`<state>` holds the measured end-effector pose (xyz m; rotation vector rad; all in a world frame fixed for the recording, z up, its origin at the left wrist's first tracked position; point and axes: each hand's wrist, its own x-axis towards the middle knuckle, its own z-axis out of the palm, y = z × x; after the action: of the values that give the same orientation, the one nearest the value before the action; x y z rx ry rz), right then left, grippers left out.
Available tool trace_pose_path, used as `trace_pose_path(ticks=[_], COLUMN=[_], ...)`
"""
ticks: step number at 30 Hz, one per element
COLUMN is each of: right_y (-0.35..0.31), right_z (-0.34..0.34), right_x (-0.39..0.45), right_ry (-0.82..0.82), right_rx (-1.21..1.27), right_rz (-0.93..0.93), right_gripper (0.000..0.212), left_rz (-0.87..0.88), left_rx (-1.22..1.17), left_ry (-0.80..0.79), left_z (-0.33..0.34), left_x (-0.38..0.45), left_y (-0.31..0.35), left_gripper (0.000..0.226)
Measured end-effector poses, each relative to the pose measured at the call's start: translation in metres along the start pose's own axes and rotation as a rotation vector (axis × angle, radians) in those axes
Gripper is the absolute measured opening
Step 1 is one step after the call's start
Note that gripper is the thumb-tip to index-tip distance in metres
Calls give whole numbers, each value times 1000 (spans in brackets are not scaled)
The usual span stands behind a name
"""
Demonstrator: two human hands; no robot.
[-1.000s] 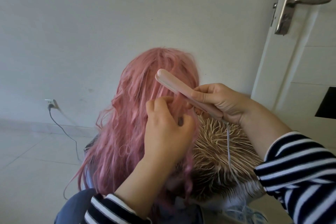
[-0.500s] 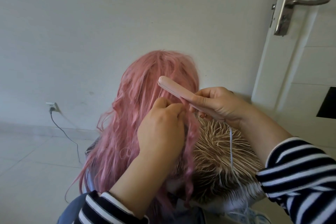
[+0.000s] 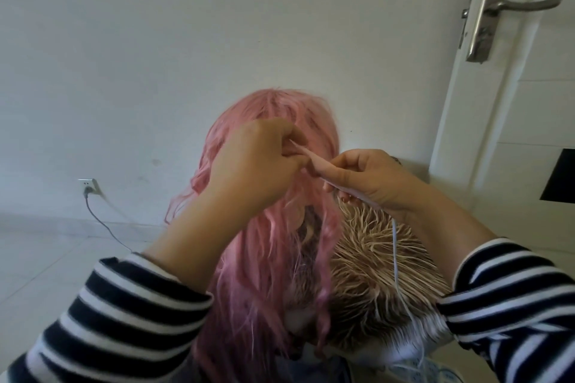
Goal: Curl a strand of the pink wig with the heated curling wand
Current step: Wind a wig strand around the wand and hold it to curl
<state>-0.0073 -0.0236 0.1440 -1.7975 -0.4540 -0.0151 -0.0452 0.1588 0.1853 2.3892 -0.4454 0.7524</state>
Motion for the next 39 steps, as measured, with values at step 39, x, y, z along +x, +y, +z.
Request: trace_pose_path(ticks=[39], right_y=[18], right_z=[3], right_x=[5], right_ry=[-70], right_rx=[201], right_rz=[-11], right_gripper=[33], left_rz=[-434], left_rx=[-717], left_ry=[148], left_z=[1], left_x=[22], left_y=[-32], left_gripper=[12])
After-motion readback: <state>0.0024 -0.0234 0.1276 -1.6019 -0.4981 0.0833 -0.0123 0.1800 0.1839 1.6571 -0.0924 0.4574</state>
